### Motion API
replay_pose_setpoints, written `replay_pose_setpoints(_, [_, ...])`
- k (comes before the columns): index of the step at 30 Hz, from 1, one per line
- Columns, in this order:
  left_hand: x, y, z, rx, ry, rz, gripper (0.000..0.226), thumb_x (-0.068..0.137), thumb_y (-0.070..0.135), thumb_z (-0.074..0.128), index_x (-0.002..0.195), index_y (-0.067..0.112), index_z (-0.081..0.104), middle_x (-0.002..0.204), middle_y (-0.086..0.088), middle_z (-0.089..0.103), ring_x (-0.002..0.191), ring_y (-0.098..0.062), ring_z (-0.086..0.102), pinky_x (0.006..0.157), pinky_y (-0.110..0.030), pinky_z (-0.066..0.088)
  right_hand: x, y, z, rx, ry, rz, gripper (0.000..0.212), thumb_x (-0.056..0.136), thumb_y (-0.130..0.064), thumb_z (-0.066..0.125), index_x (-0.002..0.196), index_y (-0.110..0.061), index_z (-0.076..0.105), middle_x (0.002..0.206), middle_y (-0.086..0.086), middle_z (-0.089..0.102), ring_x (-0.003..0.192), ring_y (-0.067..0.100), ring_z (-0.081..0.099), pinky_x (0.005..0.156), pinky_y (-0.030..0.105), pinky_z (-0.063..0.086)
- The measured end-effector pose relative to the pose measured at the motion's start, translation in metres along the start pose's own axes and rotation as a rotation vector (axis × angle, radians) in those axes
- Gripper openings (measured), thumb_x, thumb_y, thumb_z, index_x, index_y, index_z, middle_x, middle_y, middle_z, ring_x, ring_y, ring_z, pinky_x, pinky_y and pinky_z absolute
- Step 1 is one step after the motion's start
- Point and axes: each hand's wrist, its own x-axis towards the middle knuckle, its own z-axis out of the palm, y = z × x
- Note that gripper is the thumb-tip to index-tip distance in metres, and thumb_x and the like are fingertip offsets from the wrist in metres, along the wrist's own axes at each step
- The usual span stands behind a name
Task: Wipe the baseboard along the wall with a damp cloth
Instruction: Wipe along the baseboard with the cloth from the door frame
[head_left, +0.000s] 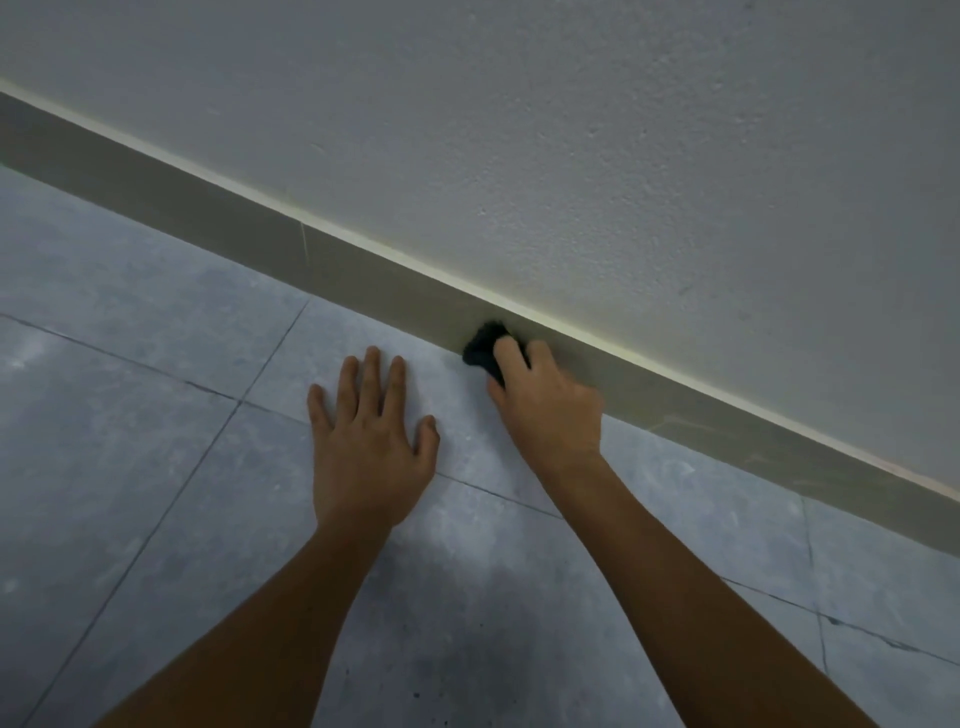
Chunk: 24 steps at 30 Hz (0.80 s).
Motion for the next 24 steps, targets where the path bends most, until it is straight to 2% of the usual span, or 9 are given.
replay_pose_setpoints(3, [-0.001, -0.001, 0.000, 0.000, 0.001, 0.005, 0.071, 0.091, 0.053, 0.017, 0.152, 0.017, 0.009, 0.160, -0.010, 0.005, 0.147, -0.027, 0.001, 0.116, -0.051, -0.003, 0.014, -0.012, 0.000, -0.024, 0.044, -0.044, 0.021, 0.075, -0.010, 0.064, 0.092, -0.023, 0.067, 0.063, 0.002, 0.057, 0.033, 0.015, 0.038, 0.038, 0.015, 0.024])
replay_pose_setpoints(5, [-0.002, -0.001, 0.000, 0.004, 0.001, 0.005, 0.071, 0.092, 0.053, 0.018, 0.152, 0.017, 0.009, 0.160, -0.010, 0.005, 0.147, -0.026, 0.001, 0.116, -0.051, -0.002, 0.012, -0.022, 0.007, -0.024, -0.002, -0.079, 0.031, 0.072, -0.006, 0.055, 0.090, -0.024, 0.072, 0.063, 0.003, 0.058, 0.032, 0.016, 0.041, 0.037, 0.016, 0.027])
replay_pose_setpoints(9, [-0.001, 0.001, -0.001, -0.006, 0.001, 0.010, 0.071, 0.091, 0.053, 0.018, 0.151, 0.017, 0.011, 0.160, -0.010, 0.007, 0.147, -0.027, 0.003, 0.116, -0.051, -0.002, -0.004, -0.005, 0.011, -0.019, -0.069, -0.049, 0.037, 0.057, -0.006, 0.081, 0.090, -0.021, 0.073, 0.064, 0.004, 0.060, 0.031, 0.018, 0.044, 0.034, 0.018, 0.033])
replay_pose_setpoints(12, [0.000, 0.000, -0.001, -0.003, 0.003, 0.005, 0.071, 0.091, 0.053, 0.017, 0.152, 0.017, 0.010, 0.160, -0.010, 0.007, 0.147, -0.027, 0.002, 0.116, -0.051, -0.003, -0.008, 0.017, 0.001, -0.051, -0.014, -0.037, 0.037, 0.058, -0.013, 0.086, 0.090, -0.023, 0.073, 0.066, 0.001, 0.060, 0.033, 0.017, 0.043, 0.036, 0.015, 0.028])
replay_pose_setpoints(14, [-0.001, 0.000, -0.001, -0.005, 0.003, 0.001, 0.071, 0.091, 0.053, 0.017, 0.152, 0.017, 0.010, 0.160, -0.010, 0.006, 0.147, -0.027, 0.002, 0.116, -0.051, -0.003, 0.001, 0.015, -0.004, -0.056, 0.076, -0.077, 0.030, 0.064, -0.011, 0.080, 0.090, -0.024, 0.073, 0.066, 0.000, 0.060, 0.034, 0.015, 0.042, 0.035, 0.016, 0.030])
replay_pose_setpoints(17, [-0.002, 0.000, -0.001, -0.020, 0.003, 0.008, 0.071, 0.091, 0.053, 0.018, 0.151, 0.017, 0.011, 0.160, -0.010, 0.007, 0.147, -0.027, 0.002, 0.116, -0.051, -0.002, 0.028, -0.016, -0.002, -0.005, 0.201, -0.134, 0.025, 0.076, -0.008, 0.057, 0.086, -0.025, 0.073, 0.064, 0.000, 0.060, 0.034, 0.015, 0.044, 0.034, 0.017, 0.033])
replay_pose_setpoints(21, [-0.002, 0.000, 0.000, -0.021, 0.001, 0.015, 0.071, 0.091, 0.054, 0.017, 0.151, 0.016, 0.010, 0.160, -0.010, 0.007, 0.147, -0.027, 0.002, 0.116, -0.052, -0.002, 0.028, -0.034, 0.013, 0.019, 0.149, -0.134, 0.037, 0.077, -0.008, 0.041, 0.084, -0.023, 0.075, 0.065, 0.001, 0.062, 0.031, 0.015, 0.044, 0.033, 0.017, 0.033])
replay_pose_setpoints(24, [-0.001, -0.001, 0.000, -0.012, 0.008, 0.009, 0.071, 0.091, 0.053, 0.020, 0.151, 0.016, 0.013, 0.159, -0.011, 0.009, 0.147, -0.027, 0.004, 0.116, -0.052, 0.000, 0.006, -0.009, 0.012, -0.030, 0.091, -0.138, 0.034, 0.074, -0.007, 0.045, 0.082, -0.023, 0.074, 0.064, 0.002, 0.062, 0.030, 0.017, 0.045, 0.035, 0.017, 0.033])
